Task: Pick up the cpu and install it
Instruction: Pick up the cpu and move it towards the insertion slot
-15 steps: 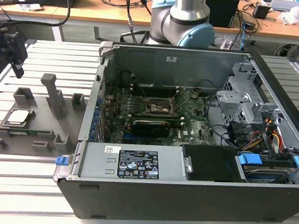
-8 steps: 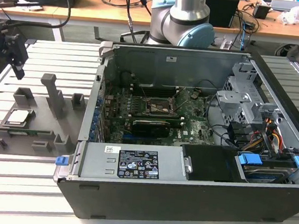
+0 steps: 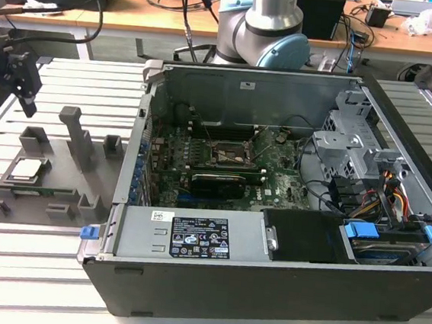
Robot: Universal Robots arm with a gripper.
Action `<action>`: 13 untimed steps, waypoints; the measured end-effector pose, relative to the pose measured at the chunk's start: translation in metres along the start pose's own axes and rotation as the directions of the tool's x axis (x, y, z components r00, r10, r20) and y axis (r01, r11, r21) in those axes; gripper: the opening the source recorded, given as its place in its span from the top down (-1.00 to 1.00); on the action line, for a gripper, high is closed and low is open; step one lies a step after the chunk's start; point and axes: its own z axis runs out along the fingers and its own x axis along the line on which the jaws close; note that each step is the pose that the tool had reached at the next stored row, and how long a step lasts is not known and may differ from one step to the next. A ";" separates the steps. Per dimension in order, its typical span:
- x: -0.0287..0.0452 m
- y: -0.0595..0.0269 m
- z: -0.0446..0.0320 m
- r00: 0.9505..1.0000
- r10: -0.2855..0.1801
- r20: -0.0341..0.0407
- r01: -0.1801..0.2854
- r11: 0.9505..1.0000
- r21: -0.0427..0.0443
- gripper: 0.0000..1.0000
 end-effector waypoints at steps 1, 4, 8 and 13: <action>0.0000 0.0000 0.0006 1.000 0.000 0.000 0.000 1.000 0.000 -0.56; 0.0001 0.0002 0.0041 1.000 0.000 0.000 0.000 1.000 0.000 -0.56; 0.0002 0.0003 0.0078 1.000 0.000 0.000 0.000 1.000 0.000 -0.56; 0.0006 0.0008 0.0178 1.000 0.000 0.000 0.000 1.000 0.001 -0.56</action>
